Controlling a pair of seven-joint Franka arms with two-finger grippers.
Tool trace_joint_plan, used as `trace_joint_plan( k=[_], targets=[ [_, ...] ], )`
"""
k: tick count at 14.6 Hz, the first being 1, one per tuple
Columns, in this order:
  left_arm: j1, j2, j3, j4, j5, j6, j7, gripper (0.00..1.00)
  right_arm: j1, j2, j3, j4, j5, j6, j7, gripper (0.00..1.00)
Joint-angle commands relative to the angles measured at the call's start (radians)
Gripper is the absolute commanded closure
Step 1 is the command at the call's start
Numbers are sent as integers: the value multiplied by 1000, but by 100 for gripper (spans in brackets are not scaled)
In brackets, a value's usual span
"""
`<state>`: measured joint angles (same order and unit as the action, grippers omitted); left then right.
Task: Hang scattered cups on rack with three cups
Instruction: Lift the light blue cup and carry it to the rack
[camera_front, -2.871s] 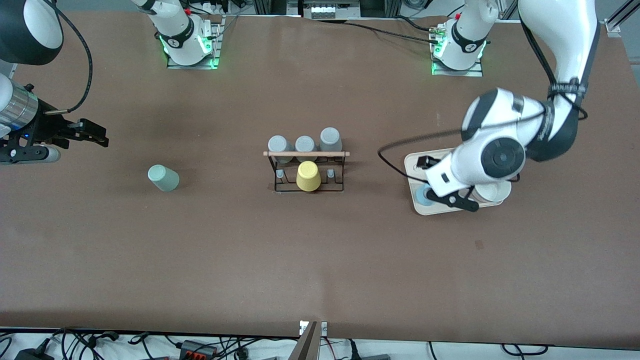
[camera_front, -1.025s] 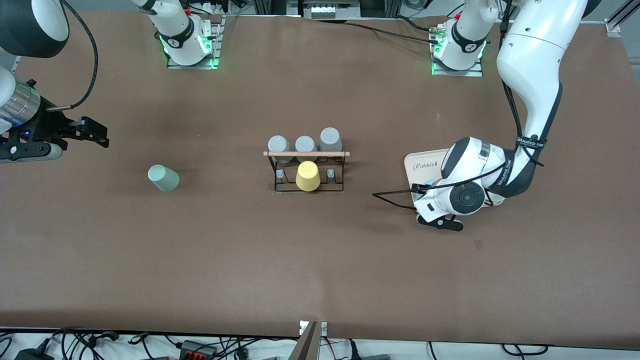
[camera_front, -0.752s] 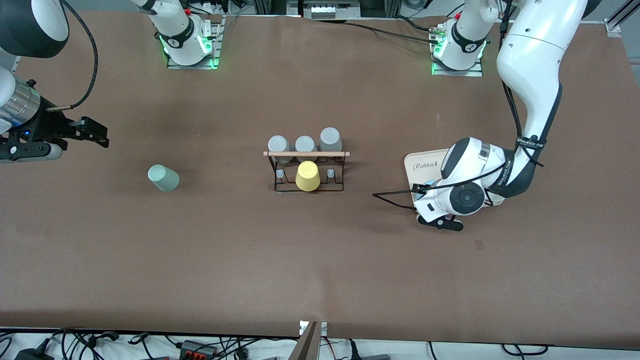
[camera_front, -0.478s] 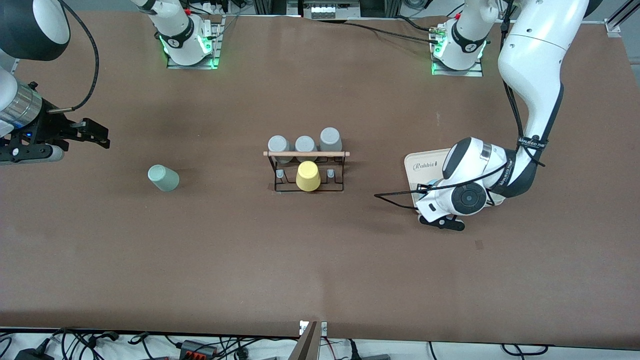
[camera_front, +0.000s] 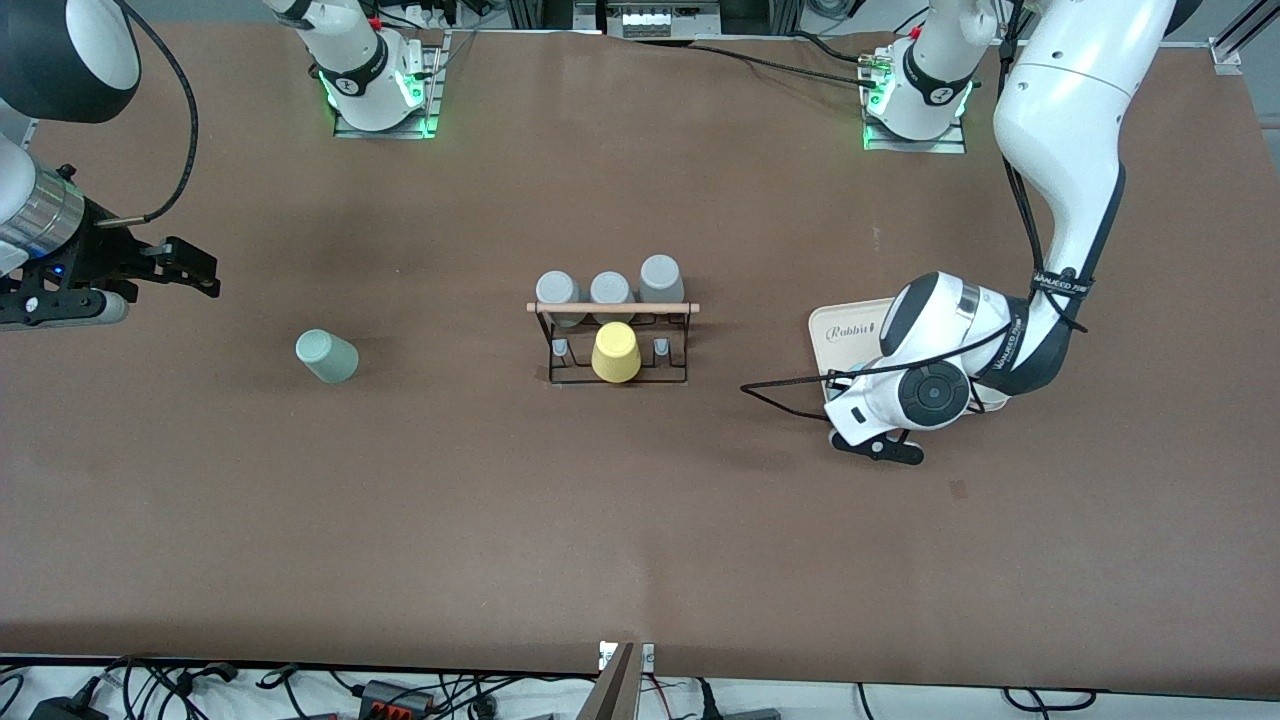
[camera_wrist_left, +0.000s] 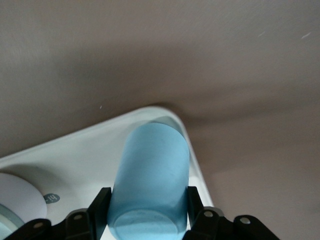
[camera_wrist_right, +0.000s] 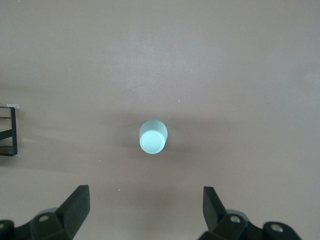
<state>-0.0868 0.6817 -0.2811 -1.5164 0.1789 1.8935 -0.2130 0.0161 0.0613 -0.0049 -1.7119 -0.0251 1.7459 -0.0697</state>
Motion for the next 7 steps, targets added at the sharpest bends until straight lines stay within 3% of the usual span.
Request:
trace_joint_plan(
  k=[1, 2, 5, 7],
  targets=[
    [-45, -10, -15, 131, 11, -114, -16, 99, -4, -3, 0, 5, 8, -5, 13, 0],
    [-56, -13, -15, 155, -14, -131, -17, 99, -4, -3, -1, 5, 8, -3, 13, 0],
    [-88, -13, -15, 232, -244, -137, -40, 99, -4, -3, -1, 5, 8, -3, 13, 0],
    [-132, -13, -16, 286, -306, -137, -136, 99, -4, -3, 0, 3, 8, -3, 13, 0]
  ],
)
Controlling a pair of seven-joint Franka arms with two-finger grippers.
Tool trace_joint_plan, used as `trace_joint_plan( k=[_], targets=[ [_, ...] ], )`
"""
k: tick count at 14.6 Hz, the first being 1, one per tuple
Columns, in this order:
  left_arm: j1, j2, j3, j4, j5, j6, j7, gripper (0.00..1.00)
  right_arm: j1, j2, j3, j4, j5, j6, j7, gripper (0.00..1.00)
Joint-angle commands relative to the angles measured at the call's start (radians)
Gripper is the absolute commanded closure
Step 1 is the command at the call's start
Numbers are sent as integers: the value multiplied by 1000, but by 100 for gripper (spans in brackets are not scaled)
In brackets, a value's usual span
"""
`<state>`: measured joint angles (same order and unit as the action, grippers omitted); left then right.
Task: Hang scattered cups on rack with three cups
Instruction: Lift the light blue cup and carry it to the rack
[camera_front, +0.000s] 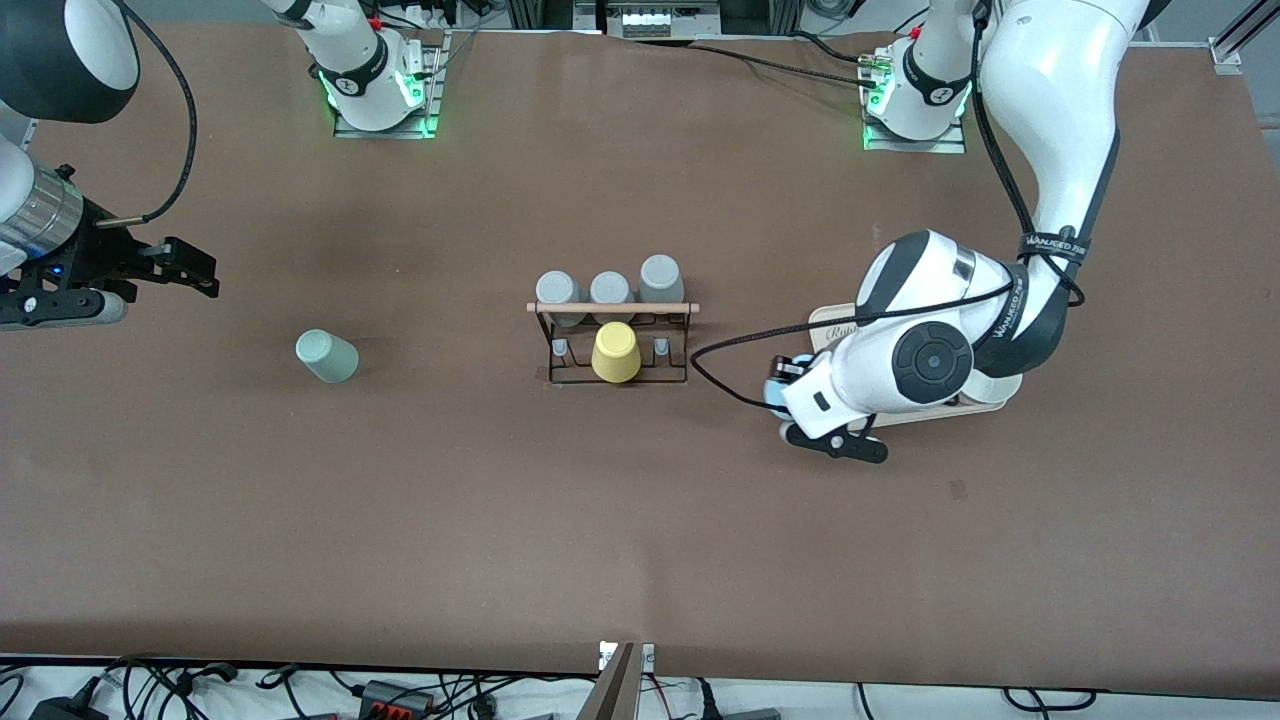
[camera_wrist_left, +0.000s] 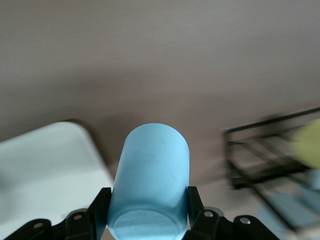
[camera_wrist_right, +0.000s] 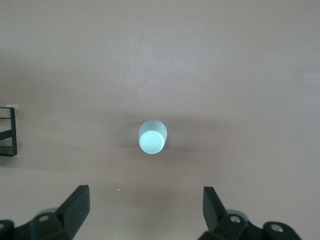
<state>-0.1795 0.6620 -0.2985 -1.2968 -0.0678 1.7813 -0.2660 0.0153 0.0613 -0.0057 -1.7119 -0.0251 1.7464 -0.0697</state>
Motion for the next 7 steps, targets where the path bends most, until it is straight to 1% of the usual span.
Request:
trace_joint_plan(
  k=[1, 2, 3, 5, 7],
  targets=[
    [-72, 7, 1, 92, -99, -25, -151, 99, -3, -3, 0, 5, 8, -4, 13, 0],
    [-96, 7, 2, 128, -136, -25, -212, 99, -5, -3, 0, 3, 8, -4, 13, 0],
    [-103, 5, 1, 146, -144, -26, -223, 99, -5, -3, 0, 3, 8, -4, 13, 0],
    [-133, 4, -10, 162, -142, -45, -223, 99, -6, -3, 0, 3, 8, -4, 13, 0],
    [-155, 8, -4, 178, -138, -75, -222, 99, -8, -3, 0, 2, 10, -4, 13, 0]
  ],
)
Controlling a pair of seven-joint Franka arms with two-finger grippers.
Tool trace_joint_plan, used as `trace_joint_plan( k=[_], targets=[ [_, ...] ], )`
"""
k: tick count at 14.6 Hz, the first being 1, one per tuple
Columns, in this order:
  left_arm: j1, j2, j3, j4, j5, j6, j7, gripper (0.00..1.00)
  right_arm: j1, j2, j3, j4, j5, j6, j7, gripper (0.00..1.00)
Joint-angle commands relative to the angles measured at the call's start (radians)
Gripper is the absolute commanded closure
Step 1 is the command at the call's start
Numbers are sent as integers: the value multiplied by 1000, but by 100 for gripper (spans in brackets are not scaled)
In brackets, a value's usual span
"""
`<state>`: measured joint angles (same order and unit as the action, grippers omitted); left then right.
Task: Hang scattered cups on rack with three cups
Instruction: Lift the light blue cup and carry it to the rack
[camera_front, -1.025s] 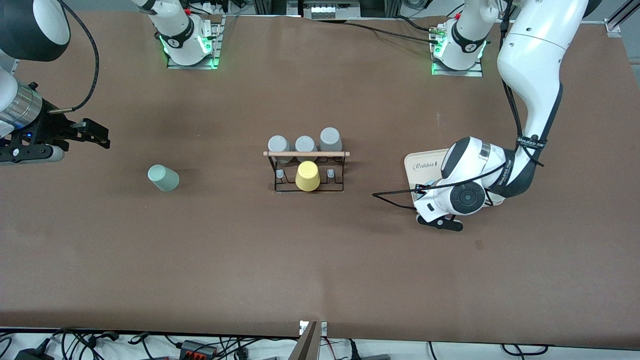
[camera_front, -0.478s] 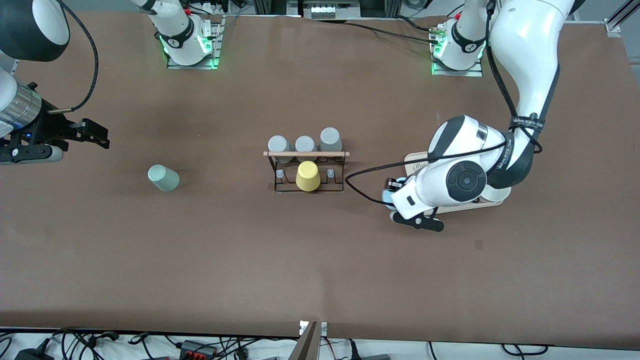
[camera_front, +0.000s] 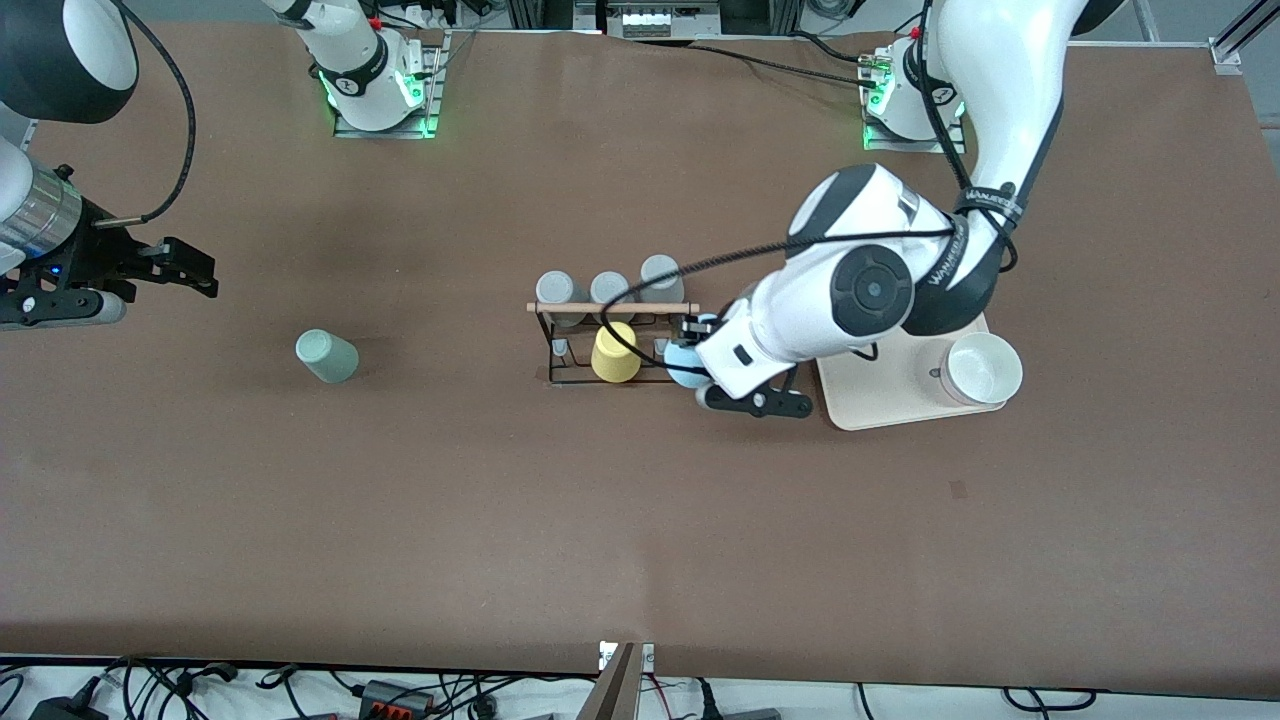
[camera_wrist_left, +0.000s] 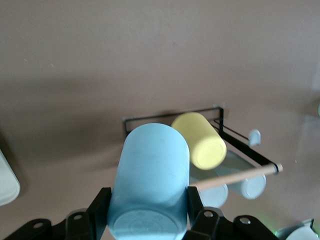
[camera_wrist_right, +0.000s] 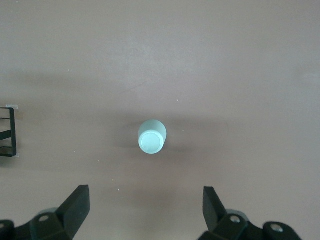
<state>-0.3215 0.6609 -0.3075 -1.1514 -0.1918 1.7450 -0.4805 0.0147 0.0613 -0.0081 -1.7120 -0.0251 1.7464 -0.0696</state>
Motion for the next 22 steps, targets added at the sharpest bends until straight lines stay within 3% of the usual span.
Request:
trace_joint_plan(
  k=[1, 10, 15, 22],
  targets=[
    [-16, 13, 5, 30, -6, -50, -6, 99, -7, -3, 2, 0, 10, -4, 13, 0],
    [-105, 46, 22, 32, 75, -32, 23, 99, -16, 0, 2, 0, 10, -2, 13, 0],
    [-108, 48, 21, 27, 110, 37, 26, 99, -16, 0, 2, 0, 10, -2, 13, 0],
    [-137, 65, 18, -1, 198, 36, 101, 99, -16, 0, 2, -1, 10, -4, 13, 0]
  ],
)
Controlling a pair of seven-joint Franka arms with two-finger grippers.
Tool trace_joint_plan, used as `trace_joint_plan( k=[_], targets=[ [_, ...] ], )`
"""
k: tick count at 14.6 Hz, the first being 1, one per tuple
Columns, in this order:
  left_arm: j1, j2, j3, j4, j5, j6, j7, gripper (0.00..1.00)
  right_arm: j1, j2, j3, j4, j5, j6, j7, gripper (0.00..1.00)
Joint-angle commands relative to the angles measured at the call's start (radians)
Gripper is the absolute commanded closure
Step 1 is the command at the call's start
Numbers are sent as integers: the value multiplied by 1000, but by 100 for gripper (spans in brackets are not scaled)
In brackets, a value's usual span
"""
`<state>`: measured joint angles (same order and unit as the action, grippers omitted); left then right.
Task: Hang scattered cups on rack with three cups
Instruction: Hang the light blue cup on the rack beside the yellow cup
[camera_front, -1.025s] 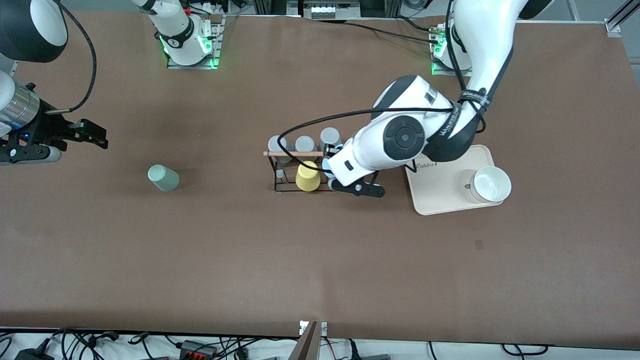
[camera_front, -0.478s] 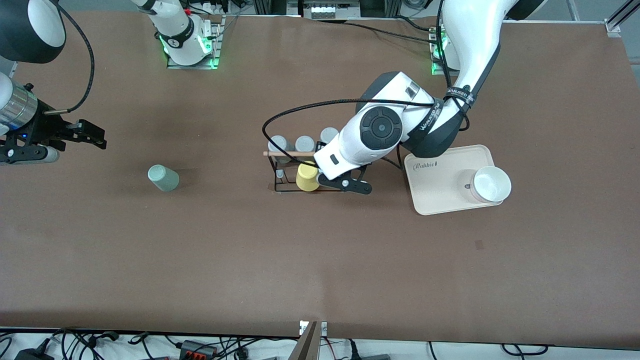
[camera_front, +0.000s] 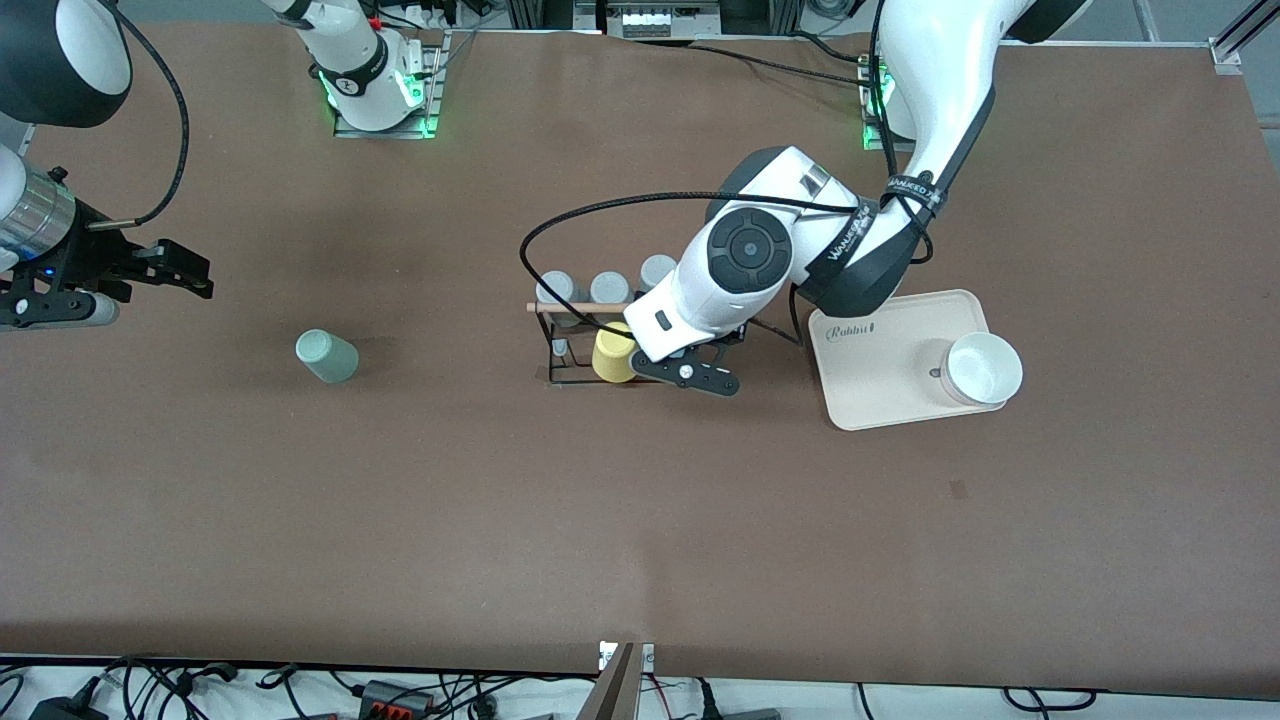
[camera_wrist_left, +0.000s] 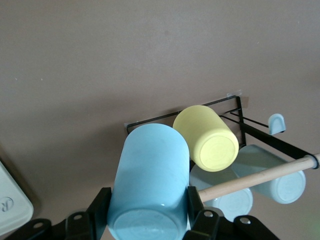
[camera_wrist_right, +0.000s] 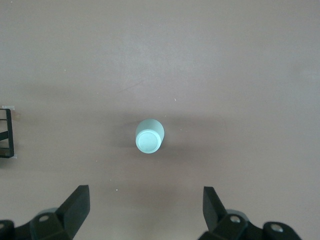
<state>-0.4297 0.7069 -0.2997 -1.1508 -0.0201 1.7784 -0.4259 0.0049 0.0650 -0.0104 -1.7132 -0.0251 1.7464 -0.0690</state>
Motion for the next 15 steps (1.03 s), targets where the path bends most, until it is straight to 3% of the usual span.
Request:
trace_joint_plan(
  k=[1, 8, 15],
  targets=[
    [-38, 23, 11, -3, 28, 4, 59, 99, -6, -4, 3, 0, 10, -4, 12, 0],
    [-43, 56, 11, -3, 85, 18, 222, 99, -22, 15, 3, 4, 23, -7, 15, 0],
    [-41, 74, 13, -6, 86, 81, 227, 94, -19, 111, 4, 23, 22, 15, 3, 0]
  ],
)
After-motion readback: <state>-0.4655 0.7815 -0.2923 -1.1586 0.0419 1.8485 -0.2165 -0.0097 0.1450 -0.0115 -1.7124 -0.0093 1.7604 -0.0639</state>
